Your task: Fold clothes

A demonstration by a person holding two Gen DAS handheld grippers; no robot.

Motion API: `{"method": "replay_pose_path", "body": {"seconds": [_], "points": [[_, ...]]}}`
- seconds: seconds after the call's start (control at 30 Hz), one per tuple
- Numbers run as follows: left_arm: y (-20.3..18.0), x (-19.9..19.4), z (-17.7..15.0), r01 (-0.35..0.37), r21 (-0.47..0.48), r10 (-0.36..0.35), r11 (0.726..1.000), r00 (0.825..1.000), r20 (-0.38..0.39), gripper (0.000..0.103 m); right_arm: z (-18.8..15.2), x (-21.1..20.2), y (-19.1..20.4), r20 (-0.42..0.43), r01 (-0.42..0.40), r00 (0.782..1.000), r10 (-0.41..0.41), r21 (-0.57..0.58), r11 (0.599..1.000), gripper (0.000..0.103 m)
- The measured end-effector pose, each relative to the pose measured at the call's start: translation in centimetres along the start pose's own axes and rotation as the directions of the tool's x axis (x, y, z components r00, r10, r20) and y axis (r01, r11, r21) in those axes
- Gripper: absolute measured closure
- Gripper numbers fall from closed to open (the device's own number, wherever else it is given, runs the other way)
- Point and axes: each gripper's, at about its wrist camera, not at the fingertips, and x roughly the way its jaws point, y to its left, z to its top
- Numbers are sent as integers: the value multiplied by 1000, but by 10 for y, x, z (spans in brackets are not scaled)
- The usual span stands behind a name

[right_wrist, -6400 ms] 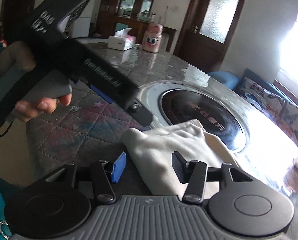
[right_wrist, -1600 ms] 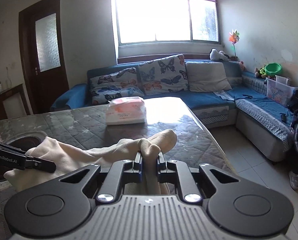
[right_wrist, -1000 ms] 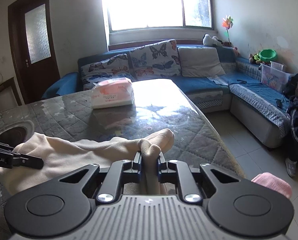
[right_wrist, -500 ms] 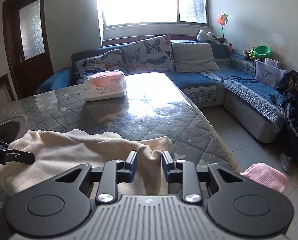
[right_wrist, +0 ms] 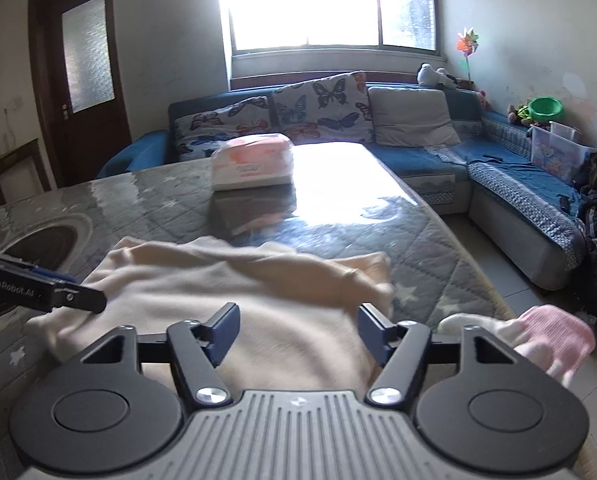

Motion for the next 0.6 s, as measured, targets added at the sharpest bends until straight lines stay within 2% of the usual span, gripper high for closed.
{"method": "replay_pose_path", "body": {"seconds": [0.03,0.17,0.23,0.6], "points": [[0,-1,-2,-3,0,3,1000,1000,2,32,-2,-1,3,-1,-2,1000,2,-3,1000,27],[0,-5,-8,-14,2,14,1000,1000,9,26,-8,-4,15,0,-4,1000,4,-31,1000,24],[0,-7,-11,-20,3,20,1000,1000,12,23,-11,-5,20,2,0,1000,0,-44,999,14],[-1,-14,-24,-48,6,48,999,998,31,11,-20,-7,38,15,28,1000,-27,-71,997,0]]}}
